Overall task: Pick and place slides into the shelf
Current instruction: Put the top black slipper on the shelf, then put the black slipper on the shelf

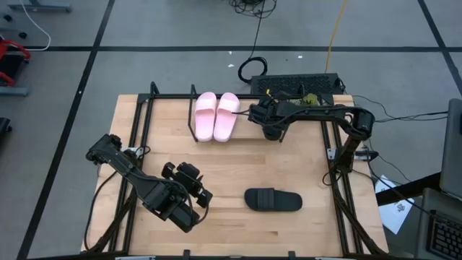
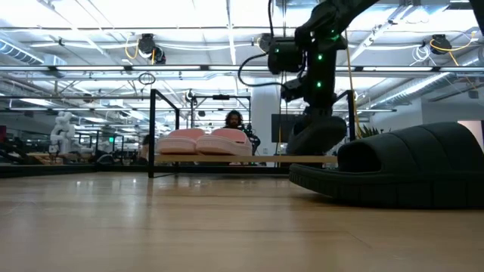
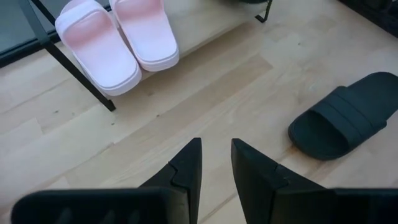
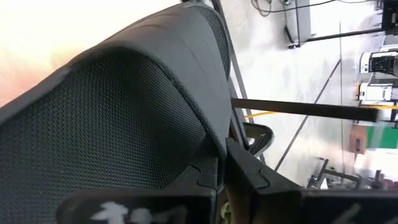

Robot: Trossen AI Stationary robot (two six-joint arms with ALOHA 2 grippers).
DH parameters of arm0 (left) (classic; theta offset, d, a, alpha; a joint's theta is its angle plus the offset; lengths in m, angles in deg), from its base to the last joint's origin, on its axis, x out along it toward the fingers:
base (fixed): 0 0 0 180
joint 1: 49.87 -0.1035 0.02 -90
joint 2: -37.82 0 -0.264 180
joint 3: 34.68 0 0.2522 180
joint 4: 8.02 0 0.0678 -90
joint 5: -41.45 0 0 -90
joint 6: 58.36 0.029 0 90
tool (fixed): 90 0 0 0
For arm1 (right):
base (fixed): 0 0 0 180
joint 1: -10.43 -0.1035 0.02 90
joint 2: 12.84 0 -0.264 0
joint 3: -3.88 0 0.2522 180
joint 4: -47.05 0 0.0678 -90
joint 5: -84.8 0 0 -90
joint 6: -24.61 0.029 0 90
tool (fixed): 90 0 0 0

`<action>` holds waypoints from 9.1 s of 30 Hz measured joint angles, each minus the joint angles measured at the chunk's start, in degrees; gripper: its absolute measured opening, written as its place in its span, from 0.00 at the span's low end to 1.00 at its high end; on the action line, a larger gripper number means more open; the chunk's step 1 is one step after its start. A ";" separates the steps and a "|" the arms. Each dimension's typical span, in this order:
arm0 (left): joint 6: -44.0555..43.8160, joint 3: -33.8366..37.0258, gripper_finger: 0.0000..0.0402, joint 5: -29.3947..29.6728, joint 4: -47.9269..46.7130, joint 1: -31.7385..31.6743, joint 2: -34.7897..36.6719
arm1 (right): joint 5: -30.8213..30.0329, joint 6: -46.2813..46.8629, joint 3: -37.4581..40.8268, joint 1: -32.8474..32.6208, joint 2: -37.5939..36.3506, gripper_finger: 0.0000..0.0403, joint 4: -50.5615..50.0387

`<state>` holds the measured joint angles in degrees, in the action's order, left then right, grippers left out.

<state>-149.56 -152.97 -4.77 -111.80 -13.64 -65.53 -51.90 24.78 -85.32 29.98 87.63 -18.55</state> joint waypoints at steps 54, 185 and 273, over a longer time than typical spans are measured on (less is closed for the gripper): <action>0.15 -0.02 0.21 1.20 0.28 0.00 -0.02 | 0.87 1.09 0.07 -0.68 4.67 0.44 -6.86; 1.65 -0.02 0.21 2.74 9.33 -1.27 -0.02 | 41.45 -20.60 31.32 -41.80 -16.97 0.05 38.83; 65.64 22.43 0.21 10.33 0.04 -27.11 47.10 | 5.01 53.70 2.36 -1.59 -2.80 0.00 24.63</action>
<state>-83.93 -130.54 5.56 -111.76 -40.75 -18.43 -46.89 78.48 -82.96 28.39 84.82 6.08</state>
